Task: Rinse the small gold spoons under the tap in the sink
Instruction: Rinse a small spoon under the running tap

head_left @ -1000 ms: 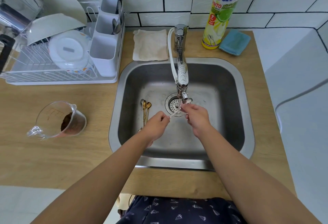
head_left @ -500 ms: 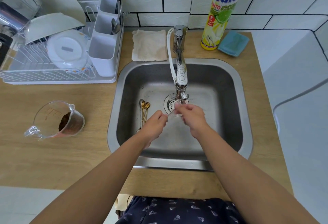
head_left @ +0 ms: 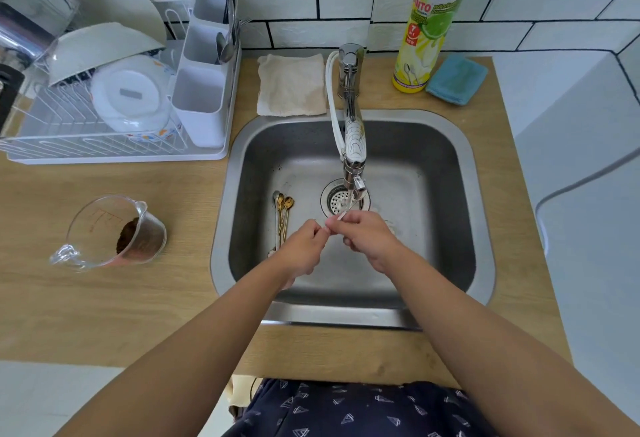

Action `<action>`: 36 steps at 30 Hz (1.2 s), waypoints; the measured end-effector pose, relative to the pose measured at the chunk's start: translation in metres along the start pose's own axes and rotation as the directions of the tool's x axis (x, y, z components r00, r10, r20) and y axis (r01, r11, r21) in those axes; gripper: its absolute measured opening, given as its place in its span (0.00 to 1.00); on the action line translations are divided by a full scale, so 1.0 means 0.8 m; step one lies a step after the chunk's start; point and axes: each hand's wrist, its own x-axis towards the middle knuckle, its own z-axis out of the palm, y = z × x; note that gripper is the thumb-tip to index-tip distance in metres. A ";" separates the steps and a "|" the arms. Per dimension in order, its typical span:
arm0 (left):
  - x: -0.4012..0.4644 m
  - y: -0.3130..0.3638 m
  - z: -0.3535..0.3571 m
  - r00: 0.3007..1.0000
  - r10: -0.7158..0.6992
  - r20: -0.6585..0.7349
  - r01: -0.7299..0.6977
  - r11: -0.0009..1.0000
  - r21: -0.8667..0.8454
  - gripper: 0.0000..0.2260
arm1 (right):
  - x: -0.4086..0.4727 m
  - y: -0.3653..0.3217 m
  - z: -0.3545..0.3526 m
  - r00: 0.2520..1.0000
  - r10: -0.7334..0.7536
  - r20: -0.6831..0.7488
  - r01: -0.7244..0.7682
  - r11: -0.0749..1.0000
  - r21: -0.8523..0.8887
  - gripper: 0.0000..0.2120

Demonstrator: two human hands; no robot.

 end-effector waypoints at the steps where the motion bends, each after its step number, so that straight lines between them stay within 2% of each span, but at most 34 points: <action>1: 0.000 -0.001 -0.001 1.000 -0.003 0.004 0.003 1.000 0.000 0.12 | 0.001 0.000 0.000 1.000 -0.002 -0.007 0.002 1.000 0.010 0.08; 4: -0.003 -0.004 -0.002 1.000 -0.007 -0.015 0.008 1.000 0.026 0.12 | 0.010 -0.007 -0.014 0.978 0.020 -0.209 0.016 0.985 0.169 0.06; 5: -0.005 -0.005 -0.003 1.000 -0.005 -0.016 0.006 0.999 0.042 0.12 | 0.011 -0.008 -0.018 0.970 0.028 -0.242 0.022 0.979 0.200 0.08; 7: -0.008 -0.007 -0.003 1.000 0.006 -0.018 -0.004 0.996 0.085 0.11 | 0.010 -0.005 -0.018 0.977 -0.008 -0.212 0.035 0.992 0.122 0.17; 9: -0.011 -0.010 -0.005 0.999 0.025 -0.031 -0.020 0.986 0.166 0.11 | 0.006 0.001 -0.009 0.989 -0.063 -0.134 0.064 0.998 0.003 0.20; 11: -0.016 -0.014 -0.010 0.998 0.039 -0.044 -0.027 0.969 0.244 0.11 | 0.006 0.004 0.000 0.988 -0.086 -0.129 0.087 0.996 0.003 0.15; 13: -0.020 -0.018 -0.015 0.997 0.052 -0.054 -0.034 0.956 0.291 0.12 | 0.008 0.001 0.005 0.978 -0.083 -0.190 0.097 0.993 0.067 0.05; 15: -0.021 -0.018 -0.018 0.996 0.072 -0.053 -0.050 0.939 0.341 0.13 | 0.011 -0.001 0.007 0.966 -0.073 -0.249 0.104 0.988 0.114 0.10; 17: -0.018 -0.016 -0.019 0.992 0.100 -0.072 -0.064 0.918 0.392 0.13 | 0.010 0.000 0.009 0.970 -0.091 -0.223 0.121 0.985 0.124 0.12; 20: -0.014 -0.019 -0.019 0.985 0.134 -0.106 -0.075 0.896 0.439 0.13 | 0.010 0.009 0.009 0.982 -0.153 -0.111 0.147 0.987 -0.059 0.05; 22: -0.013 -0.027 -0.021 0.982 0.155 -0.106 -0.087 0.875 0.476 0.12 | 0.012 0.008 0.004 0.976 -0.172 -0.137 0.151 0.977 -0.152 0.04; 23: -0.013 -0.030 -0.021 0.981 0.167 -0.104 -0.095 0.867 0.489 0.12 | 0.013 0.006 0.001 0.971 -0.166 -0.171 0.146 0.982 -0.123 0.03; 25: -0.012 -0.032 -0.021 0.975 0.193 -0.107 -0.113 0.853 0.510 0.12 | 0.017 0.002 -0.005 0.969 -0.128 -0.213 0.120 0.992 -0.050 0.09; 27: -0.009 -0.031 -0.020 0.966 0.225 -0.125 -0.122 0.828 0.548 0.12 | 0.015 0.002 -0.004 0.978 -0.099 -0.181 0.096 0.995 -0.027 0.11; 31: -0.013 -0.037 -0.024 0.950 0.273 -0.153 -0.093 0.714 0.694 0.13 | 0.010 0.005 -0.003 0.982 -0.138 -0.133 0.112 0.976 -0.185 0.07; 32: -0.014 -0.040 -0.025 0.946 0.288 -0.148 -0.094 0.683 0.725 0.15 | 0.011 0.002 -0.004 0.980 -0.125 -0.155 0.099 0.981 -0.170 0.09; 34: -0.016 -0.040 -0.029 0.938 0.322 -0.127 -0.118 0.642 0.757 0.17 | 0.013 -0.006 -0.006 0.984 -0.050 -0.170 0.046 0.998 -0.031 0.14; 35: -0.015 -0.038 -0.030 0.942 0.320 -0.106 -0.137 0.651 0.747 0.18 | 0.013 -0.009 -0.007 0.990 -0.003 -0.140 0.013 0.997 0.071 0.15; 36: -0.014 -0.035 -0.032 0.954 0.288 -0.084 -0.152 0.705 0.693 0.18 | 0.013 -0.010 -0.007 0.996 0.034 -0.085 -0.018 0.985 0.174 0.15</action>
